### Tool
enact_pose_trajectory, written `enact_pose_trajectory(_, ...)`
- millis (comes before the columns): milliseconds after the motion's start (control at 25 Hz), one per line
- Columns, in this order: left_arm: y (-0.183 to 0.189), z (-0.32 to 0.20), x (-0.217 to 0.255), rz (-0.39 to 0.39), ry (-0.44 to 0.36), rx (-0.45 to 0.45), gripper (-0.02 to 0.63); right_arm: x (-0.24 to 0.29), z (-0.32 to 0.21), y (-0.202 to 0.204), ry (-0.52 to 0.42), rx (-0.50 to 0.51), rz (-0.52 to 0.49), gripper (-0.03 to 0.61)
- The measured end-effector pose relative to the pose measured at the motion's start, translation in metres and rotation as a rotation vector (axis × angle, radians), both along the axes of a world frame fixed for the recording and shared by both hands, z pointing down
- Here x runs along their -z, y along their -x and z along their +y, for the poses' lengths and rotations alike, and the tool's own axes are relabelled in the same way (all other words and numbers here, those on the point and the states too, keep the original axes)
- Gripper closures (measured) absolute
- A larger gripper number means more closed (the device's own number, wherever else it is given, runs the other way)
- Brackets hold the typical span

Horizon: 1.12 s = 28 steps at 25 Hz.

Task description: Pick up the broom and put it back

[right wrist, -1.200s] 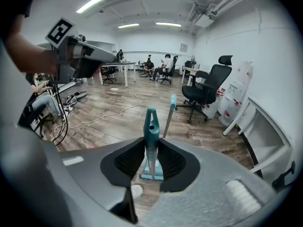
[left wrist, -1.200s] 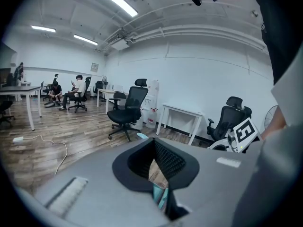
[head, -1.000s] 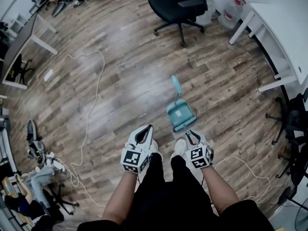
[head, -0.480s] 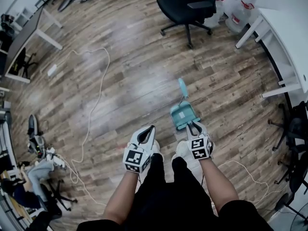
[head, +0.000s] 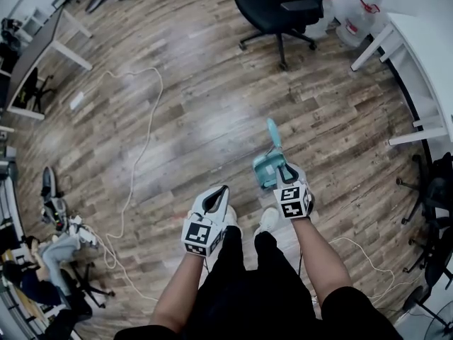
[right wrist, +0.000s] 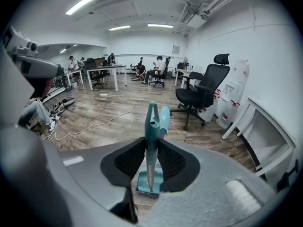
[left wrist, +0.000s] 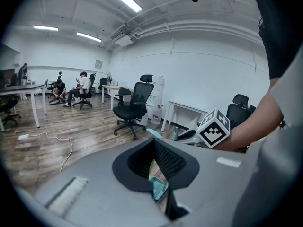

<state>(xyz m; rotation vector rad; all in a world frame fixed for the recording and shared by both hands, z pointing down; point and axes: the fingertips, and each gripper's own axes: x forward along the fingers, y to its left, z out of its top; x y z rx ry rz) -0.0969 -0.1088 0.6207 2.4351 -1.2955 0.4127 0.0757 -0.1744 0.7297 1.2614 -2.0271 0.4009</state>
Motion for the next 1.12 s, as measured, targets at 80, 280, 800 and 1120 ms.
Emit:
enact_pose_trajectory(80,-0.001,-0.002,-0.002,-0.001,0.004,-0.003,0.595,-0.002,-0.013,0.000,0.005,-0.020,0.000,0.489)
enact_pose_trajectory(280,-0.005,-0.002,-0.005,0.003,0.013,-0.012,0.595,-0.006,-0.038,-0.004,0.016,-0.078,0.000,0.489)
enact_pose_trajectory(800,0.003,-0.010,-0.005,0.005,0.016,0.001,0.595,-0.009,-0.060,-0.001,0.007,-0.090,0.006,0.486)
enact_pose_trajectory(1120,0.001,-0.017,-0.003,0.007,0.016,0.005,0.595,-0.013,-0.056,-0.001,0.016,-0.092,0.025,0.474)
